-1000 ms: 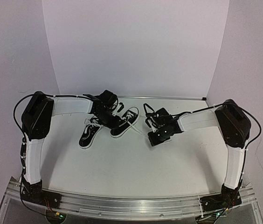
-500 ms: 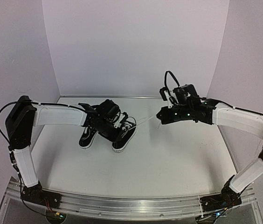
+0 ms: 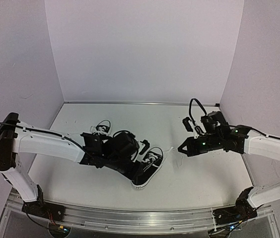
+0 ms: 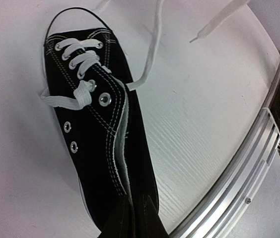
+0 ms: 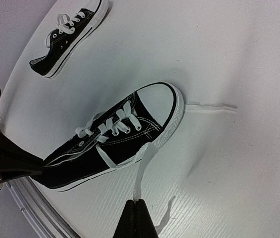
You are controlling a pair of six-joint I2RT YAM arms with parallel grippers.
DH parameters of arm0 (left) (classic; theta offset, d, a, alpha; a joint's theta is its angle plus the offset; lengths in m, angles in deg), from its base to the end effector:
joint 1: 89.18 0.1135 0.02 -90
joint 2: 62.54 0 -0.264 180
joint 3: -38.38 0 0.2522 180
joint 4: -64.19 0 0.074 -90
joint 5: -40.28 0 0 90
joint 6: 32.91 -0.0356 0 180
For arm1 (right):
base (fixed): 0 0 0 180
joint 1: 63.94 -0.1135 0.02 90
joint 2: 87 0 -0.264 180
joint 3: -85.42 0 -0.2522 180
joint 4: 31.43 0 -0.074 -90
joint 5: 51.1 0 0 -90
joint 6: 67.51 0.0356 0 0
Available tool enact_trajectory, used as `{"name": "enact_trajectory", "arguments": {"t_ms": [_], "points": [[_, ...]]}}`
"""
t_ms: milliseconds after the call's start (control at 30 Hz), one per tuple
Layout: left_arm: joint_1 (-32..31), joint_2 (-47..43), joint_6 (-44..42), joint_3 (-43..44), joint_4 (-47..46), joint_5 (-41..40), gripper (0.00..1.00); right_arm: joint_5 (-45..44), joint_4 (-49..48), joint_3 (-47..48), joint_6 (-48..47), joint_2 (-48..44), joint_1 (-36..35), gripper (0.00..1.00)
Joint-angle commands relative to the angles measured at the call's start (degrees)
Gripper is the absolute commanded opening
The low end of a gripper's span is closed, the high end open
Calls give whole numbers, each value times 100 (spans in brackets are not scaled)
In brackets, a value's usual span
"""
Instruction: Tie the shoes
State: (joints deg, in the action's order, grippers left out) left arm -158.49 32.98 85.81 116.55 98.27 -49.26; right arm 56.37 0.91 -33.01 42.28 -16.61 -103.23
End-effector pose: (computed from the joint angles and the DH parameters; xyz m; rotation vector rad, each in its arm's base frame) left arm 0.1250 -0.3317 0.2154 0.9119 2.4553 -0.6987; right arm 0.1959 0.1741 0.2525 -0.5724 2.3410 0.8596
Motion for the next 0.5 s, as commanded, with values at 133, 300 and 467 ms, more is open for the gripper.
{"name": "enact_trajectory", "arguments": {"t_ms": [133,300,467], "points": [[-431,852,63,502,46,-850,1,157,107,-578,385,99,-44,0],[-399,789,-501,762,290,-701,43,-8,179,-601,513,222,-53,35],[100,473,-797,1078,432,-498,52,-657,173,-299,531,365,-51,71]]}}
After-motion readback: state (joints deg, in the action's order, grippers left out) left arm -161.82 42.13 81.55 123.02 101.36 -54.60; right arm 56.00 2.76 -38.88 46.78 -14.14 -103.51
